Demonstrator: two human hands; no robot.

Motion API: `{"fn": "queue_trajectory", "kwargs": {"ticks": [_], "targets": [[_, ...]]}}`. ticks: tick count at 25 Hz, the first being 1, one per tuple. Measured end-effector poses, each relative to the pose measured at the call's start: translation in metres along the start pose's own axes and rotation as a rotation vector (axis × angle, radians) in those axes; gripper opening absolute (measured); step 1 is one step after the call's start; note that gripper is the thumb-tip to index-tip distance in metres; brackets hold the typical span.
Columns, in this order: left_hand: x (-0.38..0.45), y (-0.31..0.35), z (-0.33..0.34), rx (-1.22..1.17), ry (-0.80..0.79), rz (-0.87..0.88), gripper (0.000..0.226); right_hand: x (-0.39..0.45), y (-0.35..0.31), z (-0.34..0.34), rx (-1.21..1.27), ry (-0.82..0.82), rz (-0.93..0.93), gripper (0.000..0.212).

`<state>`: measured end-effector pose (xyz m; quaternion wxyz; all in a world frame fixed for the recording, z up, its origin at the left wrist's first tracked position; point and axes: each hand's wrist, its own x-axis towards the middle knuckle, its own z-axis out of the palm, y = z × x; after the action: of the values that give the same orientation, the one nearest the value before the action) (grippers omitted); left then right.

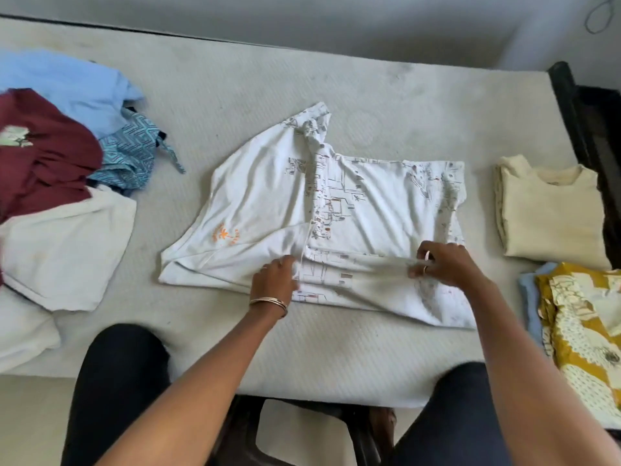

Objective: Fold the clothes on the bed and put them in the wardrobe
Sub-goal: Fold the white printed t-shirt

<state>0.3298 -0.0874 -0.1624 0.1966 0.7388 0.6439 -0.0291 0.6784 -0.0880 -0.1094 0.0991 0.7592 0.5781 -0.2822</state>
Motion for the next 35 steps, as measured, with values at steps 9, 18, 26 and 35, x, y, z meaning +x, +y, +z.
{"fn": "queue_trajectory", "kwargs": {"ticks": [9, 18, 26, 35], "targets": [[-0.015, -0.003, 0.004, 0.069, -0.143, 0.260, 0.044, -0.001, -0.002, 0.020, 0.129, 0.383, 0.395, 0.061], [-0.013, 0.018, 0.007, 0.505, 0.015, 0.586, 0.073, -0.073, 0.046, 0.067, 1.051, 0.593, 0.697, 0.034], [-0.017, 0.024, -0.007, 0.524, -0.348, 0.695, 0.094, -0.078, 0.086, 0.050, 0.404, 0.276, 0.685, 0.044], [-0.009, 0.023, 0.005, 0.253, -0.065, 0.609, 0.068, -0.034, 0.012, 0.065, 0.040, 0.265, -0.044, 0.055]]}}
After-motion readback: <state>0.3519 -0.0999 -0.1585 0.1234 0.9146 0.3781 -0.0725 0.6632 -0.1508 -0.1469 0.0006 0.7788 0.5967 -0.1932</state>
